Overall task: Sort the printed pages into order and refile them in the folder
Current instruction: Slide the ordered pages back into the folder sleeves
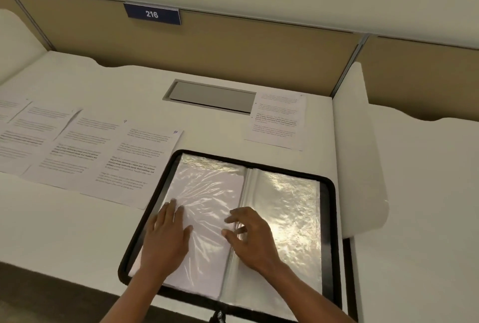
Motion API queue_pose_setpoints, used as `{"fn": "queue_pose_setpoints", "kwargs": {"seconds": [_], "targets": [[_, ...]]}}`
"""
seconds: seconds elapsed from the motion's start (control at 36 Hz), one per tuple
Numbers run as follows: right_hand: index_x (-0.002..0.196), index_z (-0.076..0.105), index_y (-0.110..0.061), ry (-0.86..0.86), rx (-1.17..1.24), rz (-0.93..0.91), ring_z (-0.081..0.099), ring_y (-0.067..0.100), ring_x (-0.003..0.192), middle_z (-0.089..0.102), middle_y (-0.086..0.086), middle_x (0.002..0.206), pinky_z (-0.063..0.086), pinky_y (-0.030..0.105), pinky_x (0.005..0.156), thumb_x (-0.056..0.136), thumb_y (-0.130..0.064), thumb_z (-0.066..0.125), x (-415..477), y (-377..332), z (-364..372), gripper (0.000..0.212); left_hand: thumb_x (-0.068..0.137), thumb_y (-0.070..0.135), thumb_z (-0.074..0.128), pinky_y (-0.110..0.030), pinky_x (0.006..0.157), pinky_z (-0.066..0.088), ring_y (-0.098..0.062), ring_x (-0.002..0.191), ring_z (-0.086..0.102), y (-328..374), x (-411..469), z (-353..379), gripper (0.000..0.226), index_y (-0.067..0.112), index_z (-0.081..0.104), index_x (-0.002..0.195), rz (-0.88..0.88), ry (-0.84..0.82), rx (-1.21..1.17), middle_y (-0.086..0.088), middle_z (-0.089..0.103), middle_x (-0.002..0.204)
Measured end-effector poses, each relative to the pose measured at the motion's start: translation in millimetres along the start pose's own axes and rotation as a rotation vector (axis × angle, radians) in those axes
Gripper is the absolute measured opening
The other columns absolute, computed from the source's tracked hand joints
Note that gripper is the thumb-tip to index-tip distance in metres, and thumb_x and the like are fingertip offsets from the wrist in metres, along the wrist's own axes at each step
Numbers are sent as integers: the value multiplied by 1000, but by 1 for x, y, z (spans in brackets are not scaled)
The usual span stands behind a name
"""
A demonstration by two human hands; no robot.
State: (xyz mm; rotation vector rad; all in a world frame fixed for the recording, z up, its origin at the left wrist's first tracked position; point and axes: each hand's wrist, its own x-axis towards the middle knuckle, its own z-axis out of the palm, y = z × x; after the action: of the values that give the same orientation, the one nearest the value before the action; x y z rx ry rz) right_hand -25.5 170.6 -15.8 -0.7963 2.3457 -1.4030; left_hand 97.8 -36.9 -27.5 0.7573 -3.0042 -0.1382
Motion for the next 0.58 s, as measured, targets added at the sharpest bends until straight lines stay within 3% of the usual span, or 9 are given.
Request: {"fn": "queue_pose_setpoints", "kwargs": {"seconds": [0.11,0.17,0.25,0.31,0.39,0.5,0.58], "targets": [[98,70,-35,147,-1,113,68,1,95,65,-18,107,60,31,73,84,-32,82,28,7,-38,19,89,41,77,-56,105,51,-38,125,64,14,21,-6,49,7,70,123,-87,-74,65,-15,66,135],[97,71,-35,204,-10,170,67,0,98,67,-18,105,60,36,75,82,-30,83,46,15,-56,20,88,47,75,-53,102,51,-35,116,66,25,37,-18,45,10,72,112,-146,-117,93,-11,70,119],[96,71,-37,279,14,228,65,4,99,67,-18,103,62,44,75,80,-31,82,74,23,-83,20,95,55,62,-46,106,46,-29,120,63,45,67,-37,43,17,72,113,-203,-118,137,-4,71,118],[98,72,-32,324,28,256,66,4,97,68,-14,103,61,36,78,84,-23,84,94,26,-102,20,96,55,61,-45,105,45,-27,119,64,60,91,-45,43,17,72,113,-194,-88,108,-3,71,117],[105,73,-23,379,3,290,66,5,94,68,-7,104,53,21,78,87,-21,83,125,31,-127,21,96,53,65,-45,99,50,-26,110,65,83,131,-51,38,18,74,106,-165,-94,-27,-2,72,110],[111,71,-22,444,-64,406,66,14,96,67,-4,109,47,28,79,89,-27,80,167,40,-149,24,93,50,74,-37,84,54,-18,96,67,125,188,-60,30,20,73,93,-181,-173,-400,5,69,96],[119,70,-22,465,-137,468,65,20,104,66,0,115,45,30,79,90,-32,79,193,49,-158,31,92,51,75,-30,81,47,-13,95,61,153,229,-60,32,19,71,96,-218,-230,-535,5,67,102]]}}
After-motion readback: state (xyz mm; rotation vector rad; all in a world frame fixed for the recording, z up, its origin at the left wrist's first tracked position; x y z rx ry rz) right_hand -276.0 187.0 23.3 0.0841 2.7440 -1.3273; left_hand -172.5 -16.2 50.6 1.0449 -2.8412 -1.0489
